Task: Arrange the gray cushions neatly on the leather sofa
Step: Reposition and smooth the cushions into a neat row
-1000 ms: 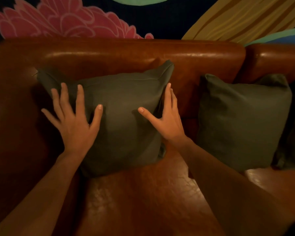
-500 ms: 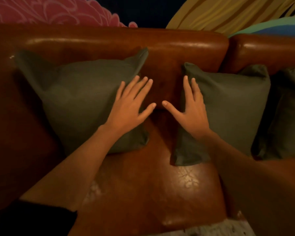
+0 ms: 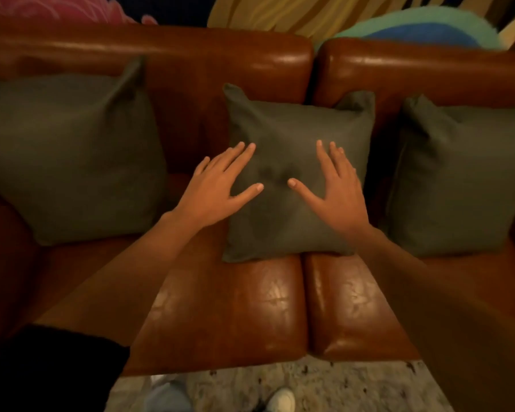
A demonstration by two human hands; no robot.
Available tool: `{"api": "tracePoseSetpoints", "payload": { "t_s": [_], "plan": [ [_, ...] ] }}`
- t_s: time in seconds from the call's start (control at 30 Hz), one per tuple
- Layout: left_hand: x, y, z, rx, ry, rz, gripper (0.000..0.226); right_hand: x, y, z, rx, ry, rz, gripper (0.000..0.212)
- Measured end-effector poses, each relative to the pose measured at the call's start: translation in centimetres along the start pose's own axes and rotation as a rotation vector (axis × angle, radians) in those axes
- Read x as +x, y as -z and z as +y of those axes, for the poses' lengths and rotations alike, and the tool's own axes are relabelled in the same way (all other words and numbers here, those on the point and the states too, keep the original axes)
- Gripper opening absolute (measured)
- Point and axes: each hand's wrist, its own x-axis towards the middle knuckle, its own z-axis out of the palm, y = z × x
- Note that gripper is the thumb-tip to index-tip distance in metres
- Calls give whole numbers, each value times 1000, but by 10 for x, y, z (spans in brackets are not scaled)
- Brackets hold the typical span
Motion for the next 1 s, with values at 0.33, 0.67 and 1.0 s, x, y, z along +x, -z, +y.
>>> {"api": "tracePoseSetpoints", "payload": {
  "t_s": [0.33,0.67,1.0],
  "plan": [
    [61,-7,17,-57,171,53,70,57,33,56,2,-55,-28,80],
    [116,-56,-10,-267,513,52,86,115,6,112,106,-321,-73,87],
    [143,-73,1,-353,742,109,95,165,0,137,261,-378,-207,101]
  ]
}}
